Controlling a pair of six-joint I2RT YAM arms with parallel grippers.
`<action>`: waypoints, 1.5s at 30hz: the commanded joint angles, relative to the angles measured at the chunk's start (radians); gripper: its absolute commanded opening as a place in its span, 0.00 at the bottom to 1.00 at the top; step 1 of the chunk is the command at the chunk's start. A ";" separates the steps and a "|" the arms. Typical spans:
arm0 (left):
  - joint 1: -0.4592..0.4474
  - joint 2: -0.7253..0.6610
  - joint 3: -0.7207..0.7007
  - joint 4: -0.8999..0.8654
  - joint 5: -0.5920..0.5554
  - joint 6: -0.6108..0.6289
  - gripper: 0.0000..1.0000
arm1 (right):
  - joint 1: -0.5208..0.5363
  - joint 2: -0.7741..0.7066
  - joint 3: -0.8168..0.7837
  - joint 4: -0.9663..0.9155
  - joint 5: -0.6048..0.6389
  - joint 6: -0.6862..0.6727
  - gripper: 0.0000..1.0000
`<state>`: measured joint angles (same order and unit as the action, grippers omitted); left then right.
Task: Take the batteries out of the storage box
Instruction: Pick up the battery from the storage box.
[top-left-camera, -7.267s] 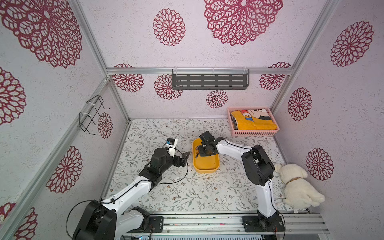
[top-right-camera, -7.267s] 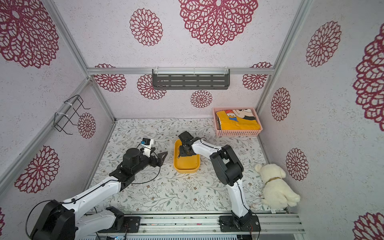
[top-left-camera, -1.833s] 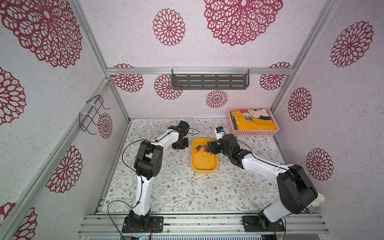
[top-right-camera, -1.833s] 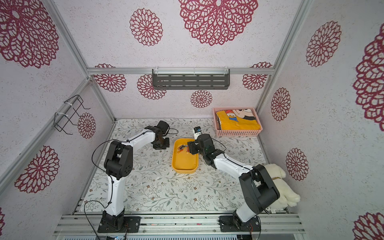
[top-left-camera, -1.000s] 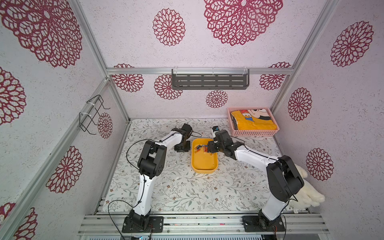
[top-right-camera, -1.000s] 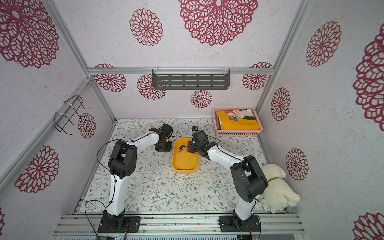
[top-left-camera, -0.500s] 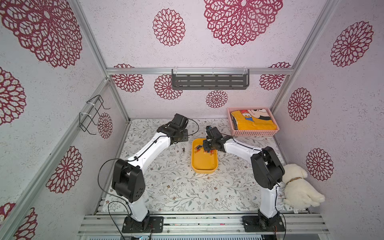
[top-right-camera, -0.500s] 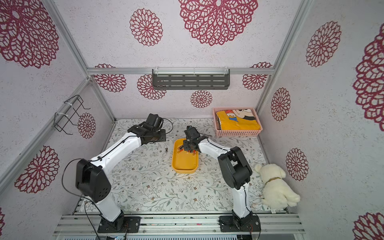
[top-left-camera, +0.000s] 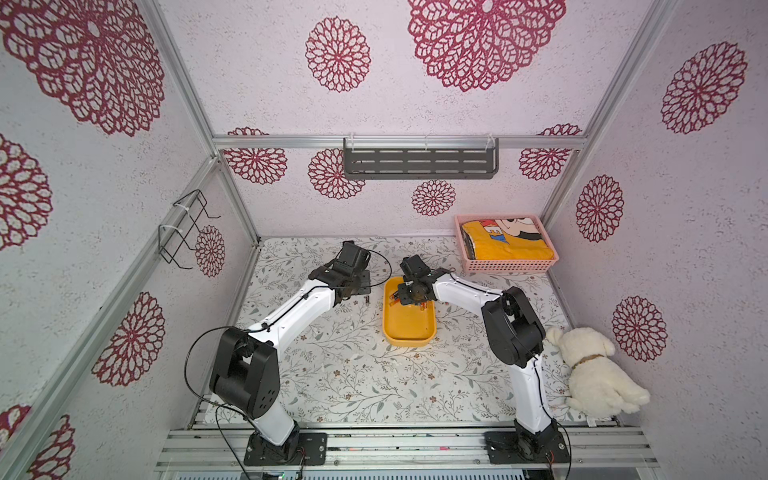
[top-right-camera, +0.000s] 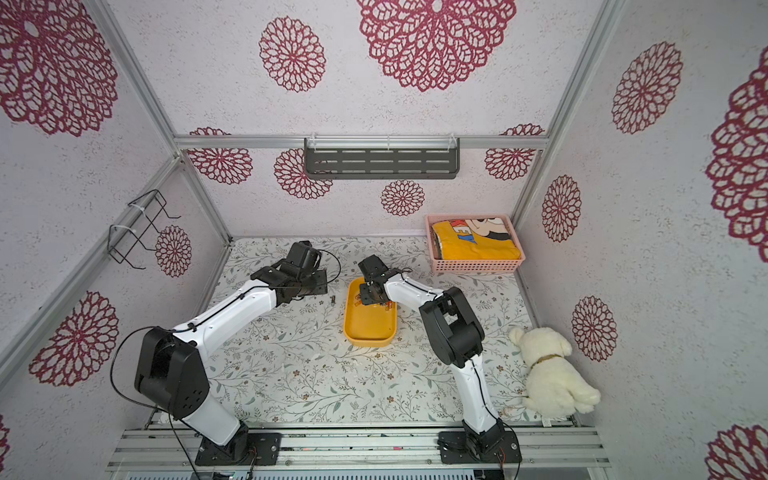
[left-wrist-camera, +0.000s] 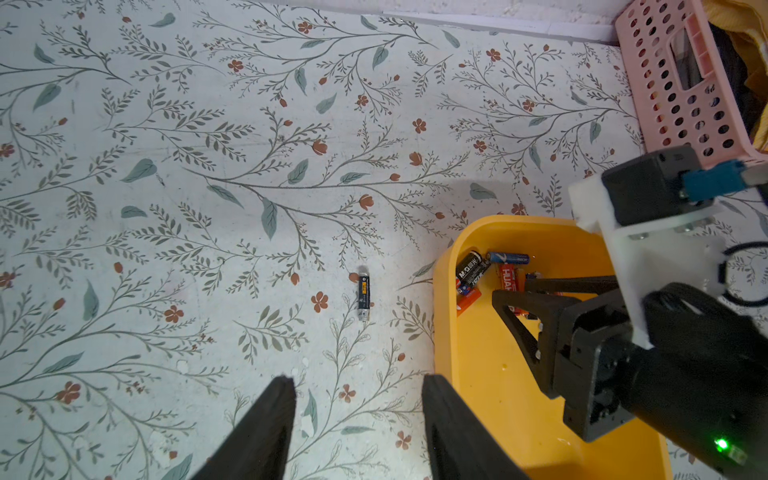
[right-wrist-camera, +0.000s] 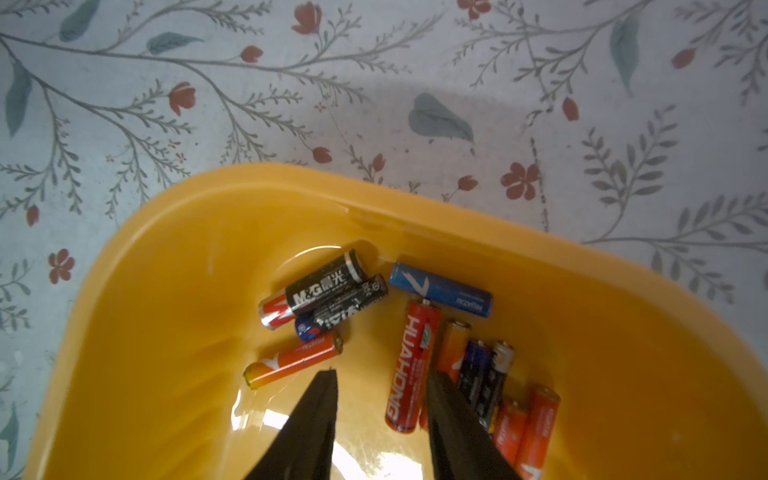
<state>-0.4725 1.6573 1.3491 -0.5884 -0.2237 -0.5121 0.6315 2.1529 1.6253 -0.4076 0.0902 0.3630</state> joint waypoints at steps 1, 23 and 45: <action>0.000 0.007 0.005 0.012 -0.026 0.009 0.53 | -0.001 0.018 0.034 -0.028 0.022 0.020 0.40; 0.000 0.040 0.030 -0.010 -0.045 0.021 0.54 | 0.000 0.083 0.089 -0.070 0.022 0.024 0.14; -0.007 0.028 0.010 0.018 -0.049 0.017 0.56 | -0.057 -0.264 -0.003 -0.058 0.019 0.029 0.02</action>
<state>-0.4732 1.6947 1.3552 -0.5888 -0.2680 -0.5011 0.6155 1.9812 1.6600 -0.4644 0.0834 0.3855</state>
